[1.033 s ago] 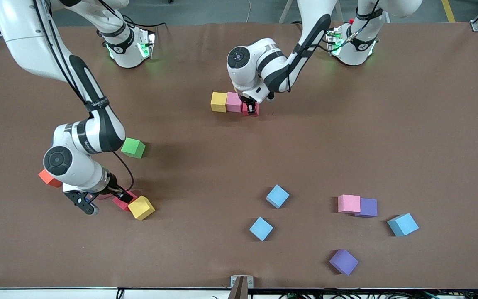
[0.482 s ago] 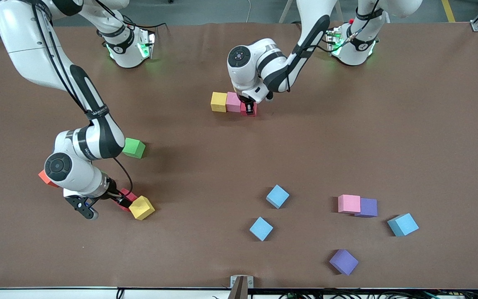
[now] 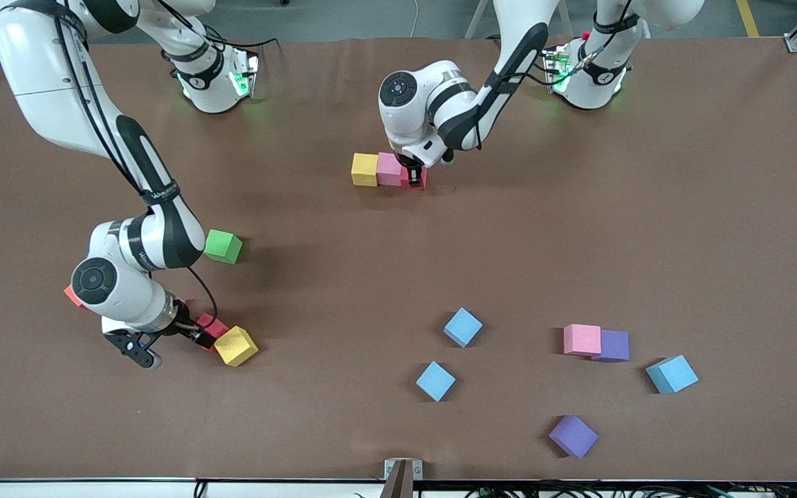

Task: Arrange 11 blocks into digit 3
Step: 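Close the right gripper on the red cube in the cluster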

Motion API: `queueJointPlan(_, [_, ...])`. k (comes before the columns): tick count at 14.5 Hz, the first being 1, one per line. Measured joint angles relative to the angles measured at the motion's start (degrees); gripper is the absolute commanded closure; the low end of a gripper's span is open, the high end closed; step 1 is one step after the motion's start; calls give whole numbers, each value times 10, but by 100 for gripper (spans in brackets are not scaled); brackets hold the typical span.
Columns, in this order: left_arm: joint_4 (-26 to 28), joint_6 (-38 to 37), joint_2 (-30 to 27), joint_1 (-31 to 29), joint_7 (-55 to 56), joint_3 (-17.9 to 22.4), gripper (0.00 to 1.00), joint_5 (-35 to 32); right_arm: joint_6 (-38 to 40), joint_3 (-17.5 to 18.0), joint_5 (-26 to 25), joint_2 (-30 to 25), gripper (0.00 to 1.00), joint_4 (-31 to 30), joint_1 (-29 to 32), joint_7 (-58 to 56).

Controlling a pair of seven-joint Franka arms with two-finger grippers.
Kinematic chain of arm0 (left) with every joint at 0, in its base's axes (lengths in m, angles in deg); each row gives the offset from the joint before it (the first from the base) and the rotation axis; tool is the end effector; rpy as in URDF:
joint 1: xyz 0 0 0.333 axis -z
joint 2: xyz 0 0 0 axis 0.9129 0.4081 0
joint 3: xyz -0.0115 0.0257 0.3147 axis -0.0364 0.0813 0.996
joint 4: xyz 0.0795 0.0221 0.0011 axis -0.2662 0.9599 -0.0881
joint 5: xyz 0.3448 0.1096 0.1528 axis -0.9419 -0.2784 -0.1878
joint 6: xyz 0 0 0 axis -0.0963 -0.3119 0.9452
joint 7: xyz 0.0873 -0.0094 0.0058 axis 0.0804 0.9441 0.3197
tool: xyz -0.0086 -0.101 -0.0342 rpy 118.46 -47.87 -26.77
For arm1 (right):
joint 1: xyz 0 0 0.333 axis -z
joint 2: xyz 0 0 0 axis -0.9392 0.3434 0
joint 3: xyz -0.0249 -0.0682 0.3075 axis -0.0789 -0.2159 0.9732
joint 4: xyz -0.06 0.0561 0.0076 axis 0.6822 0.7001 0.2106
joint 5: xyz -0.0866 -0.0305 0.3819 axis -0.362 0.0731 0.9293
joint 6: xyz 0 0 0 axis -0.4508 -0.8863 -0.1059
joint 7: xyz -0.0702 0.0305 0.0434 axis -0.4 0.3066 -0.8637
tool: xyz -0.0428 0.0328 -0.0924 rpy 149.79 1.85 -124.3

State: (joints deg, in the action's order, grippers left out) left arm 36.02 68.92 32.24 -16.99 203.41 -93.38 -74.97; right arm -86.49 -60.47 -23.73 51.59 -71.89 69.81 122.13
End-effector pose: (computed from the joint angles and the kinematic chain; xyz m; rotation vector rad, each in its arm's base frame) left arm 0.2887 -0.5129 0.2073 -2.1061 -2.1629 -0.0168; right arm 0.6869 0.0635 0.2247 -2.9995 0.8585 -0.0943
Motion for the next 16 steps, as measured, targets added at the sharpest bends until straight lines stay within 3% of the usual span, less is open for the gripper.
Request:
queueJointPlan(11, [10, 5, -3, 0, 3, -10, 82, -1, 6, -9, 0, 4, 0, -4, 0, -141])
queueJointPlan(16, [11, 5, -3, 2, 17, -10, 82, -2, 14, -7, 0, 6, 0, -4, -1, -73])
